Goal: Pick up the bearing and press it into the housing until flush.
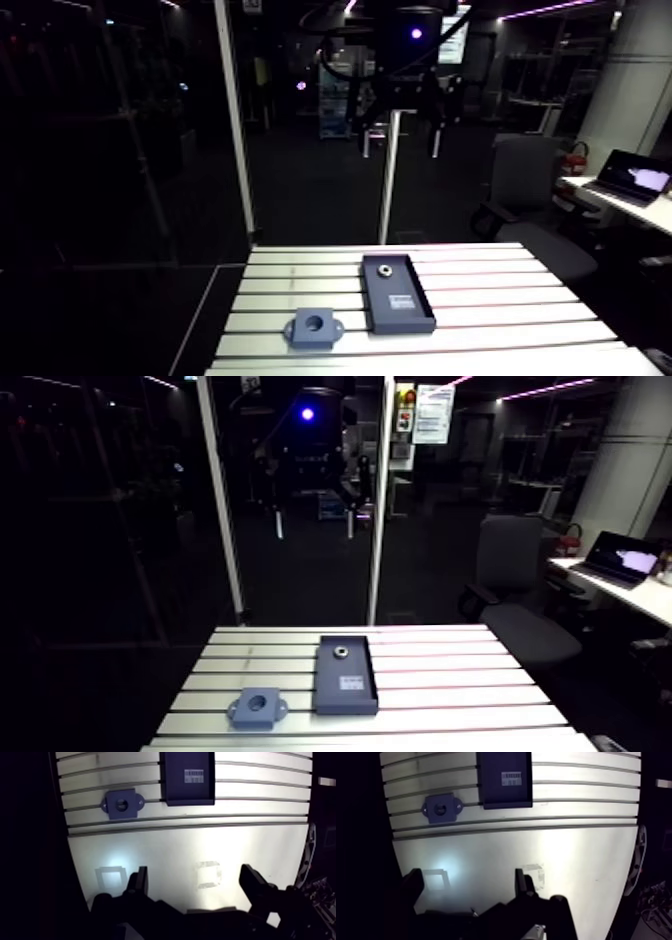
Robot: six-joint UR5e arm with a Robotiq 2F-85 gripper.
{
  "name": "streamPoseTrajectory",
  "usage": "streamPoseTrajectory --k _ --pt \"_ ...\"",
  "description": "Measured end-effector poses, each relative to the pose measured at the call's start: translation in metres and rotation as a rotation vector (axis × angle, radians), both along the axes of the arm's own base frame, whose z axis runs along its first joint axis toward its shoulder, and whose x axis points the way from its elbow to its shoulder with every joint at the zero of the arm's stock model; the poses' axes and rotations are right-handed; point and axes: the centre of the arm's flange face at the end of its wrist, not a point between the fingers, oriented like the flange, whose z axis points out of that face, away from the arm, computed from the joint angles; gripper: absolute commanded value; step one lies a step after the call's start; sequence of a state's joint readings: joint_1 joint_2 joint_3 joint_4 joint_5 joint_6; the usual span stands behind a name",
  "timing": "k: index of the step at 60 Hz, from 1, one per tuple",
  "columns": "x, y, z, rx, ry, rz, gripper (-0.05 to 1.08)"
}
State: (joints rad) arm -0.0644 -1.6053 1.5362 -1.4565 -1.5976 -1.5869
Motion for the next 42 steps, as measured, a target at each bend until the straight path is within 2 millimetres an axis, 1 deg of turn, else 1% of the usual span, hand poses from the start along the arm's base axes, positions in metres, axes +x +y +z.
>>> streamPoseTrajectory --k 19,29,42 --pt "0.023 -0.015 0.027 -0.006 0.049 0.035 0.01" --pt "0.026 -0.017 0.031 -0.007 0.057 0.039 0.01" --pt "0.026 -0.016 0.032 -0.006 0.063 0.047 0.01"
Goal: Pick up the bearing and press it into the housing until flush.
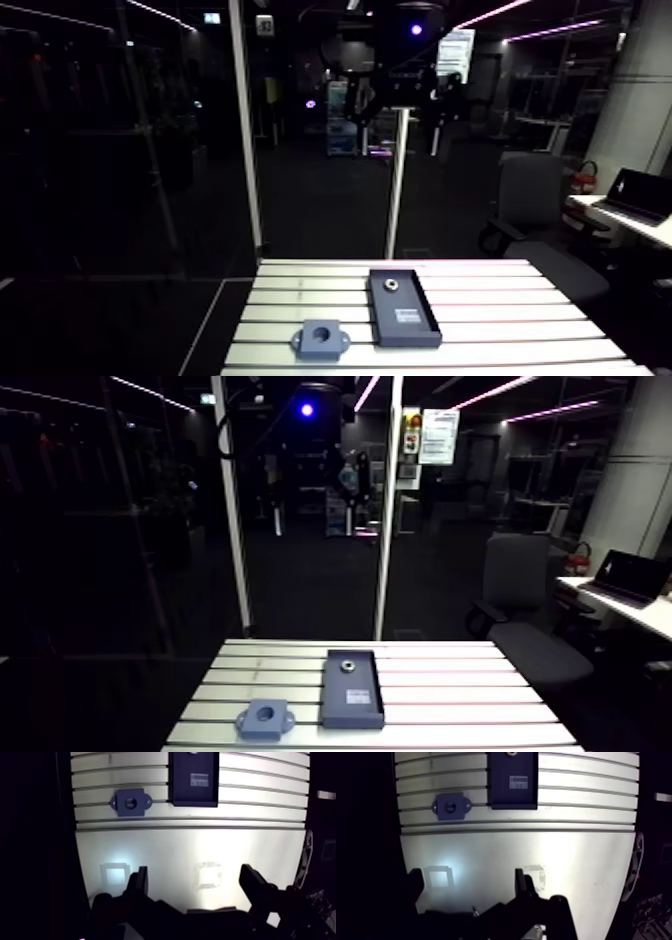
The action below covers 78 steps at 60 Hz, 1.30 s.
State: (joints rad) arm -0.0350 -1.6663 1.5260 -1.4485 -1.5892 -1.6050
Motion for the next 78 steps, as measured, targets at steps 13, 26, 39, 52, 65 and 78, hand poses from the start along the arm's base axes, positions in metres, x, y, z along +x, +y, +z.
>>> streamPoseTrajectory --k 13,26,39,52,65,78 --pt "-0.013 0.005 0.000 0.003 0.017 0.031 0.01" --pt "-0.044 0.017 -0.022 0.005 0.021 0.023 0.01" --pt "-0.073 0.027 -0.049 0.006 0.020 0.010 0.01" --pt "-0.098 0.035 -0.081 0.004 -0.004 0.001 0.01" --pt "-0.120 0.051 -0.112 0.007 0.006 0.002 0.01" --pt "-0.133 0.068 -0.138 0.007 0.024 -0.001 0.01"
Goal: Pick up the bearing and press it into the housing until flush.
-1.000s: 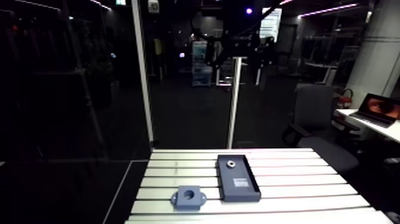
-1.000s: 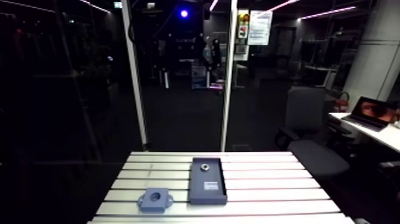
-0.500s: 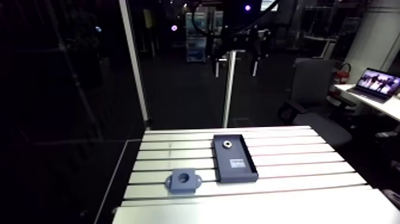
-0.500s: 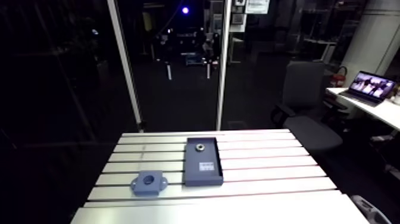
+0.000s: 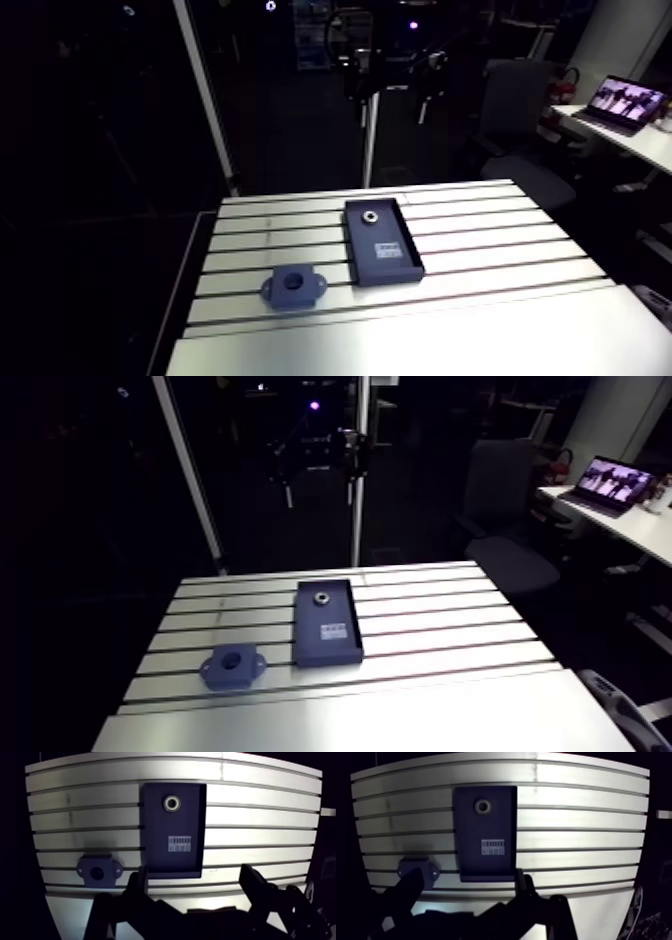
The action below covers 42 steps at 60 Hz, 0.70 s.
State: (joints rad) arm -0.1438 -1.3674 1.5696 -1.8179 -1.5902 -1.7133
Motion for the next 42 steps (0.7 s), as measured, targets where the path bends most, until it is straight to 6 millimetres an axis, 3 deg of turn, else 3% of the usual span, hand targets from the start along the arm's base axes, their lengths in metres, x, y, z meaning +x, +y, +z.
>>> streamPoseTrajectory --k 42 --pt "-0.034 0.003 -0.050 -0.011 0.021 -0.004 0.01"
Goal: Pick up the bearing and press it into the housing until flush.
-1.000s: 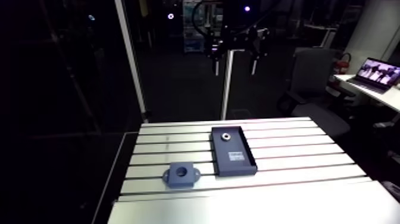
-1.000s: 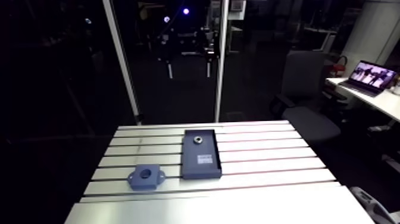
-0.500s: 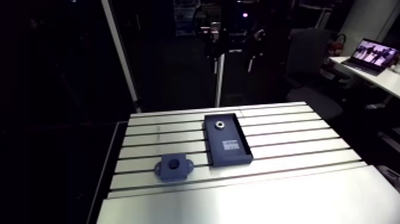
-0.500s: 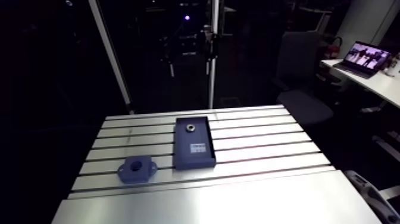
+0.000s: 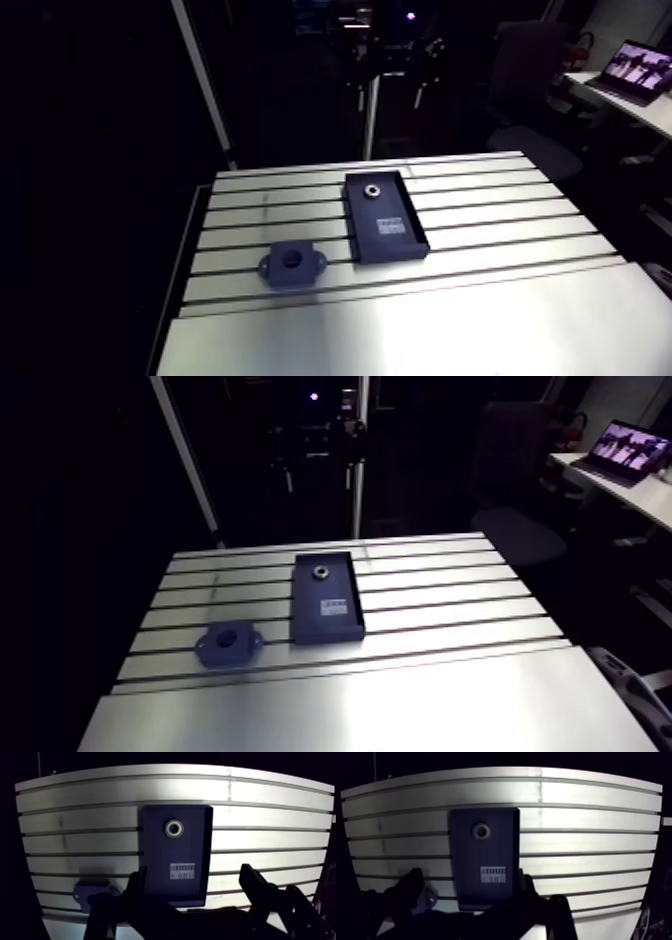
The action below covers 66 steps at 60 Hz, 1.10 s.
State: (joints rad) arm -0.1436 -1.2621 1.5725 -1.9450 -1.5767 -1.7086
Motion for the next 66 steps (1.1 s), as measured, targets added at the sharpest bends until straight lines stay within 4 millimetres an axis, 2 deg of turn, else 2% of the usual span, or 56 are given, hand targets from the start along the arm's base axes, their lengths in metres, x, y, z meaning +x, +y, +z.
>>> streamPoseTrajectory --k 11,40,66 --pt "-0.005 -0.001 -0.016 0.002 0.016 0.007 0.02" --pt "-0.016 -0.006 -0.078 -0.009 -0.036 0.007 0.02" --pt "-0.021 -0.005 -0.109 -0.010 -0.109 -0.015 0.02"
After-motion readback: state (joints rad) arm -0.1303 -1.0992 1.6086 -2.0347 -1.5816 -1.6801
